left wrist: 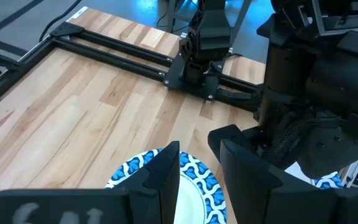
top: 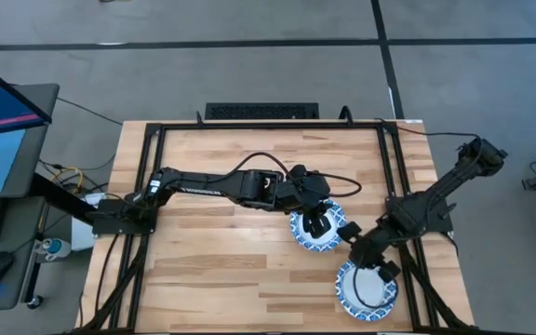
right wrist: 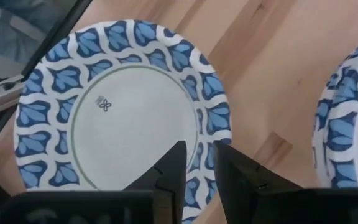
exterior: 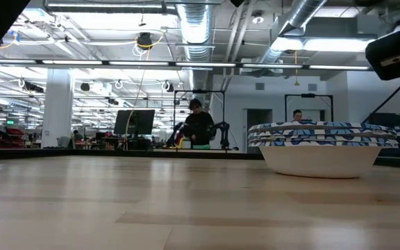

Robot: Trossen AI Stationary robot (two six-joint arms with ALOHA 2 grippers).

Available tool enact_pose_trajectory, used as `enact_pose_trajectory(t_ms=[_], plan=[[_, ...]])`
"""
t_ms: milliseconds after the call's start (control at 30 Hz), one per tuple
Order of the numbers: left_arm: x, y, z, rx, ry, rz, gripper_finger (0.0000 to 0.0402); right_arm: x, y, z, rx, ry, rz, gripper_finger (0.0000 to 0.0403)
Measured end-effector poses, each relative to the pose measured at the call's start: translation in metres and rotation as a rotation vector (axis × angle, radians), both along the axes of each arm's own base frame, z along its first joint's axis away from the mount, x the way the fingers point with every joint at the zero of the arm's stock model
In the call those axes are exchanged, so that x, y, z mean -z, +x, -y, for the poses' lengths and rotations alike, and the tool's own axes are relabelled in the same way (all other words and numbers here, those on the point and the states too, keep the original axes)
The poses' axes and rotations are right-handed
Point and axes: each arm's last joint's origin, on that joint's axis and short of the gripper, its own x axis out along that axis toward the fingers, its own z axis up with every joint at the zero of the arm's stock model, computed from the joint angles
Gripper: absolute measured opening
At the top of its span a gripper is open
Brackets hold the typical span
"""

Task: Nest bowls inside each other
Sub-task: Stack the white bowl on top of the other white bowl

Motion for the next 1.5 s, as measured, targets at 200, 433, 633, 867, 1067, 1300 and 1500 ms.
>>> enact_pose_trajectory(t_ms=[200,433,633,867,1067,1300,1500], plan=[[0.0,0.0,0.0,0.0,0.001,0.0,0.0107,0.001,-0.002,0.002,-0.011,0.036,-0.059,0.0103],[0.0,0.0,0.0,0.0,0.001,0.002,0.0107,0.001,0.001,0.005,-0.021,0.097,-0.114,0.0103],[0.0,0.0,0.0,0.001,0.0,0.003,0.0107,0.001,0.003,0.009,0.0,0.099,-0.113,0.0103],[-0.003,0.002,0.0,0.0,-0.005,0.032,0.0107,0.002,0.011,0.02,0.097,0.088,-0.102,0.0103],[-0.003,0.002,0.0,-0.008,-0.017,0.034,0.0107,-0.001,0.017,0.02,0.107,0.117,-0.058,0.0103],[-0.002,0.002,0.0,-0.007,-0.015,0.032,0.0107,0.002,0.017,0.018,0.11,0.105,-0.032,0.0103],[-0.002,0.002,0.0,0.0,-0.004,0.029,0.0107,0.003,0.009,0.016,0.085,0.156,-0.142,0.0103]])
